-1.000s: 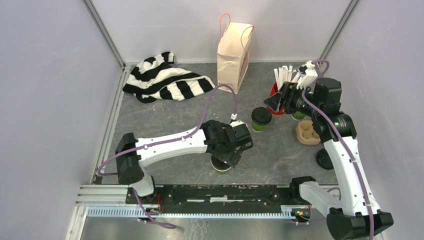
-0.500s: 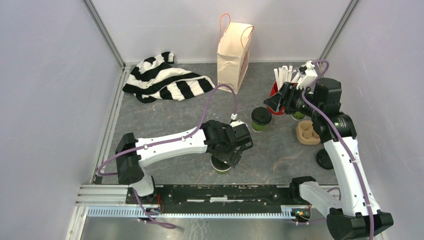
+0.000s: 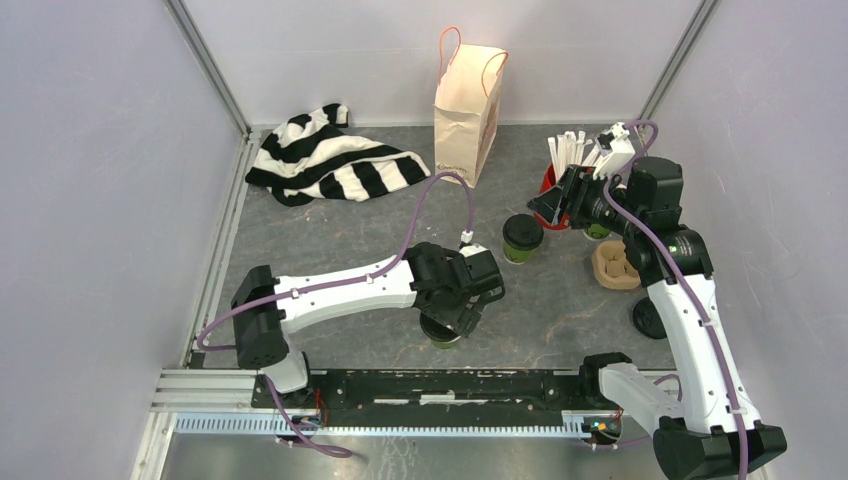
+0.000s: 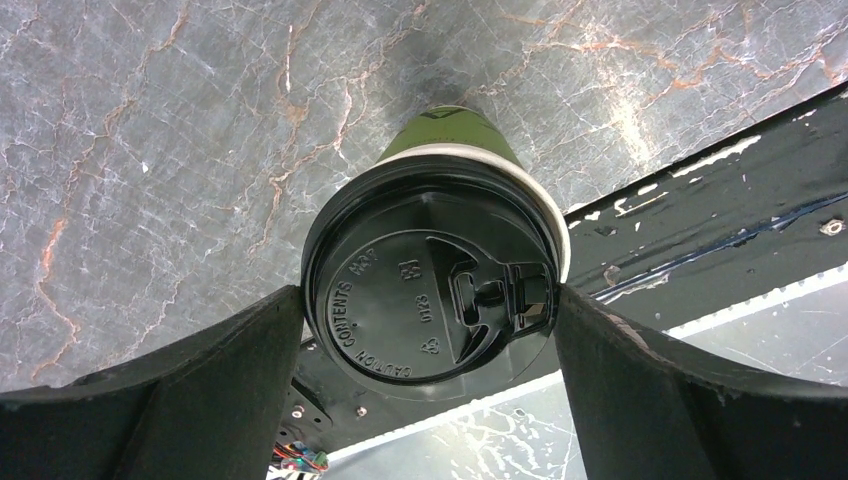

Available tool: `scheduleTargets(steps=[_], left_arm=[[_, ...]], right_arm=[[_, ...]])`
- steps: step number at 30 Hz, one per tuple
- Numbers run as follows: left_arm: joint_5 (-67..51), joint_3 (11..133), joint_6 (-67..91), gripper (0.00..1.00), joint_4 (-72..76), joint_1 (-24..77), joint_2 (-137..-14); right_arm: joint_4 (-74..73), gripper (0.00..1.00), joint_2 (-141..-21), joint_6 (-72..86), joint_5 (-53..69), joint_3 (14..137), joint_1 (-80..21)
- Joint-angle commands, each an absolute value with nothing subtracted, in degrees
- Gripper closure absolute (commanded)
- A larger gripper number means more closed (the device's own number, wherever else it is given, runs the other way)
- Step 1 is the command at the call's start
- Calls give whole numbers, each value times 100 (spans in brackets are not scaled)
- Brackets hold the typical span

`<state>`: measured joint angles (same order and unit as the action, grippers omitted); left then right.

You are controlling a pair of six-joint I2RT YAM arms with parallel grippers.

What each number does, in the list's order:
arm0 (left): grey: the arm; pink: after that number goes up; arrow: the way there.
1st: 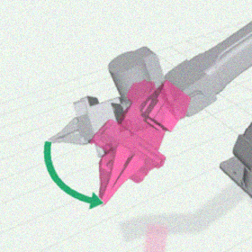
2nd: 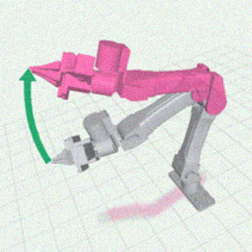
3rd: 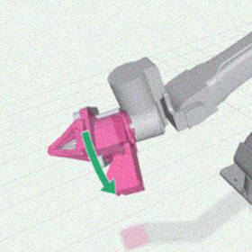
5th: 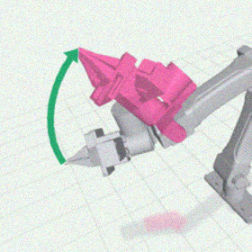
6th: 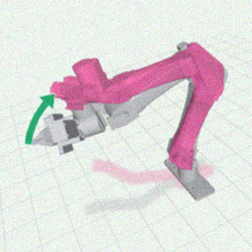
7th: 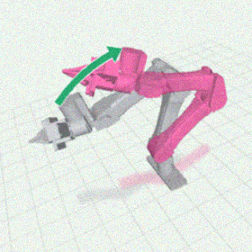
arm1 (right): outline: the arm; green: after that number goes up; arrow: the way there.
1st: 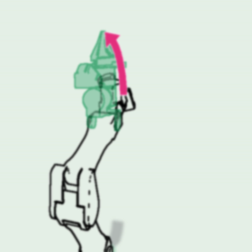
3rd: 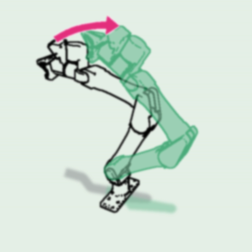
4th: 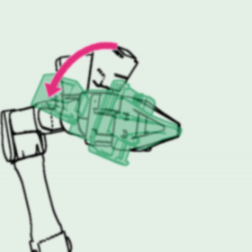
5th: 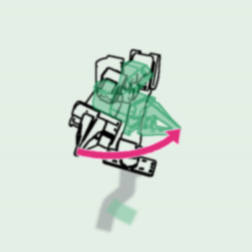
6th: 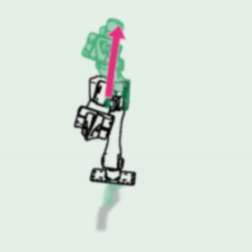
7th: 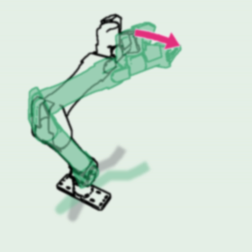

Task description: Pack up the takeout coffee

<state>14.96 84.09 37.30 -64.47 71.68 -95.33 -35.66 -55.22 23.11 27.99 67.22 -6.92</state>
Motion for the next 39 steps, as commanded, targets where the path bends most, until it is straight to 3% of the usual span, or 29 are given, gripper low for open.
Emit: scheduleTargets(steps=[1,39], left_arm=[[1581,8405,3878,1,-6320,7127,-9570],[1602,8671,3858,0,-6284,7119,-9428]], right_arm=[[-3338,32,-5426,2329,2821,6708,-711],[-3322,32,-5447,2329,2853,6662,-708]])
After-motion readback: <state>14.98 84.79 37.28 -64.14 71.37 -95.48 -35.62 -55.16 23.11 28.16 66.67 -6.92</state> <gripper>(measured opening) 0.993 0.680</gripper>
